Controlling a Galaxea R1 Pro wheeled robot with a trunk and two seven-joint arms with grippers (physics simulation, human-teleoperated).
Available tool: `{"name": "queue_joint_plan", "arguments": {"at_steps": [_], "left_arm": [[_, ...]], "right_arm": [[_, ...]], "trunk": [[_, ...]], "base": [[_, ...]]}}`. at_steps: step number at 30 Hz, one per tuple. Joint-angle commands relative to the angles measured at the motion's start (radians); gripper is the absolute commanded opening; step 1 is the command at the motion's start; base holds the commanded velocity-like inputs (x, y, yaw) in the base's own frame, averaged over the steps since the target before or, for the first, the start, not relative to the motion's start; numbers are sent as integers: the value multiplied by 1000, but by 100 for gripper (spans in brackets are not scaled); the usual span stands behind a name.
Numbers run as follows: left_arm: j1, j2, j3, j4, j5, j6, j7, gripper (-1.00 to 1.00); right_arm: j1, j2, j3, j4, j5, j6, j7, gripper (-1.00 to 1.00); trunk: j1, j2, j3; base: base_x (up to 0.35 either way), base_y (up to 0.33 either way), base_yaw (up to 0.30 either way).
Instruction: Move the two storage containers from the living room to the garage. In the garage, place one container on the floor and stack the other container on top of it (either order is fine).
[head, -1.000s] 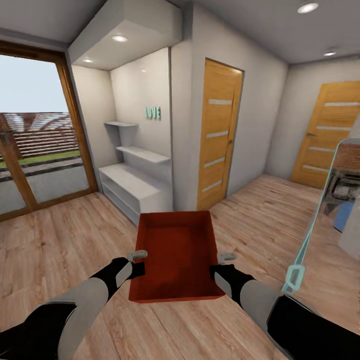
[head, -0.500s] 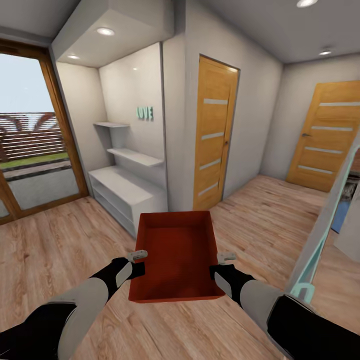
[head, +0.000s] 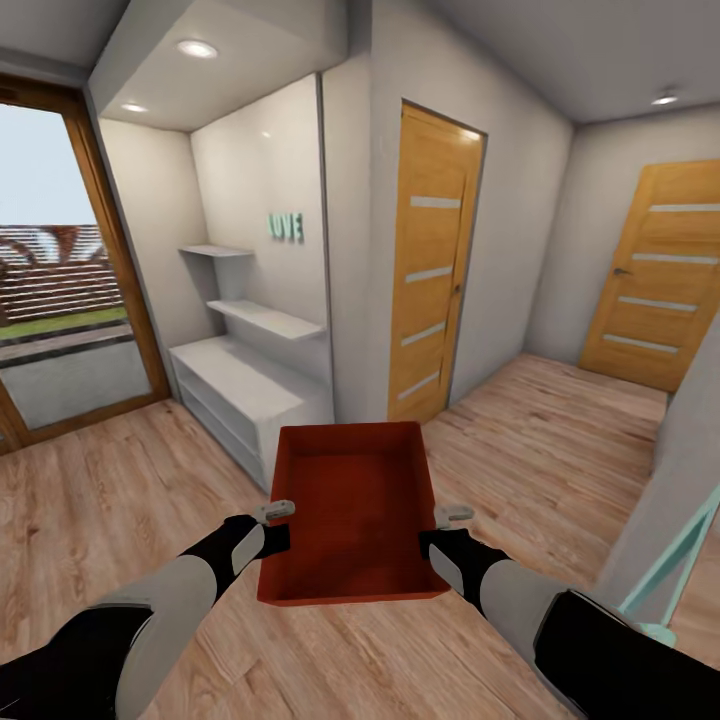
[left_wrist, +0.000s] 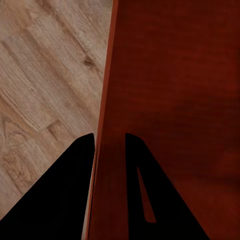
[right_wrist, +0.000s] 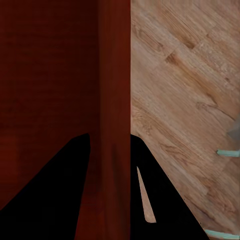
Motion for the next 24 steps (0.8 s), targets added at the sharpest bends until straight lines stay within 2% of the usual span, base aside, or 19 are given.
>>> {"name": "queue_joint_plan", "arguments": {"at_steps": [1,6,24], "left_arm": [[-1,0,18,-2,-18,7,10,-100],[-1,0,19,-2,-18,7,10,-100],[-1,0,19,-2,-18,7,10,-100]], "right_arm": [[-1,0,10,-5,-6,6,-3,-100],[-1,1,10,-5,-6,6,-4,-100],[-1,2,10,-5,-6,6,-4,-100]], "trunk": [[1,-2,-2],[1,-2,-2],[1,-2,-2]], "base": [[323,0,0],[323,0,-85],[323,0,-215]]}}
